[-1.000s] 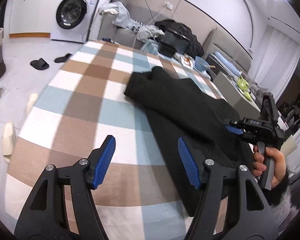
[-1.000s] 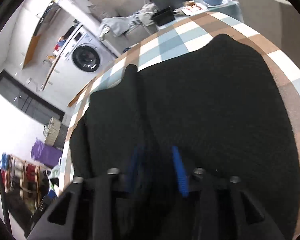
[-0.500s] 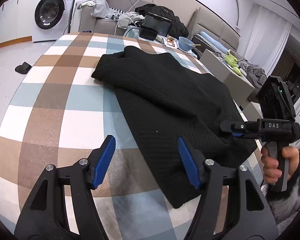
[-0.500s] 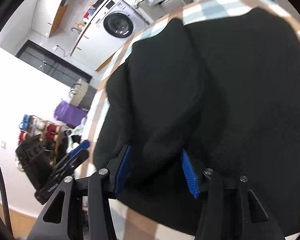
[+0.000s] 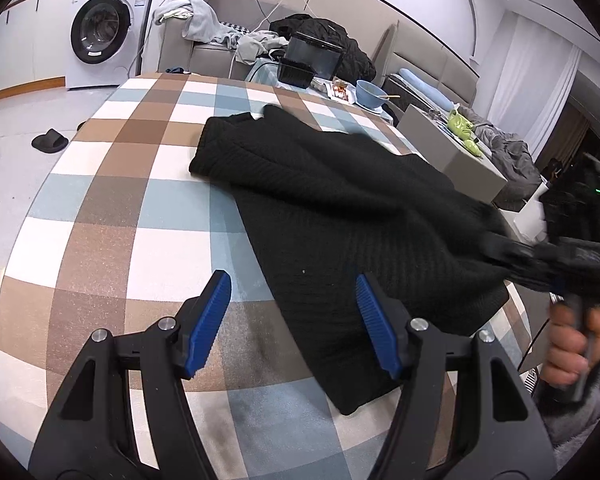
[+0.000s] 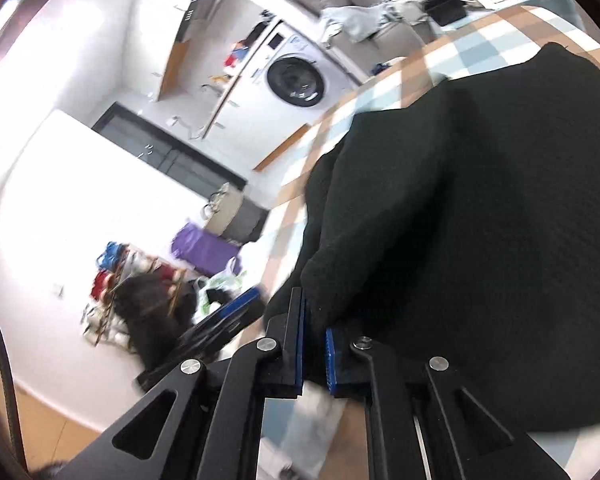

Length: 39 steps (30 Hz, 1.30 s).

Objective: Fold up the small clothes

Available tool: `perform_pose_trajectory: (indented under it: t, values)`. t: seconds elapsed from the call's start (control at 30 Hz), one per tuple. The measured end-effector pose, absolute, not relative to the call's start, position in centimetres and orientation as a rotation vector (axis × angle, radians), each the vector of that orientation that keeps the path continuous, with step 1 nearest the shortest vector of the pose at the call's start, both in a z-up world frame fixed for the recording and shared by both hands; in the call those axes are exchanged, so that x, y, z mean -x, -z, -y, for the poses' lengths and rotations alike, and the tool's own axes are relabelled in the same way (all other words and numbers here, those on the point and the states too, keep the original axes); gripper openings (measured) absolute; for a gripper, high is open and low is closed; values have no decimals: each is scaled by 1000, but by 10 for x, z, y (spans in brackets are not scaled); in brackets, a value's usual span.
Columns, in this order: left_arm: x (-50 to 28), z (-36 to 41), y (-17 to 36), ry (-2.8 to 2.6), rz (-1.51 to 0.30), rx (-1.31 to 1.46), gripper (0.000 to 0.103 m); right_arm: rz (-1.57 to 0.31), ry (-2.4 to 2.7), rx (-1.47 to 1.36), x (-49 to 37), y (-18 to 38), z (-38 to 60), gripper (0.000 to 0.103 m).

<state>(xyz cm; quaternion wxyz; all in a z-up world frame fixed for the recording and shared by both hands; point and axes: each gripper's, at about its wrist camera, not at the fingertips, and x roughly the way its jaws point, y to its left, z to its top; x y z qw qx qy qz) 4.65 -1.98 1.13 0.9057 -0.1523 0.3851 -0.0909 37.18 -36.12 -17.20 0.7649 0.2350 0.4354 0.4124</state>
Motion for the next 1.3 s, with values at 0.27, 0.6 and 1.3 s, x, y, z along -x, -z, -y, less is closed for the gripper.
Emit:
perform_pose_trajectory:
  t: [0.27,0.6,1.3]
  values:
    - [-48,35,-5,234,-841,274,62,-1084,-579,-299,-387,218,378,21]
    - [-48,42,1,267,-868,275,62,-974,-613,-420,-404,193,407,44]
    - [-54,13,8,223,-855,365,62,-713,-533,7,-535,148,314,5]
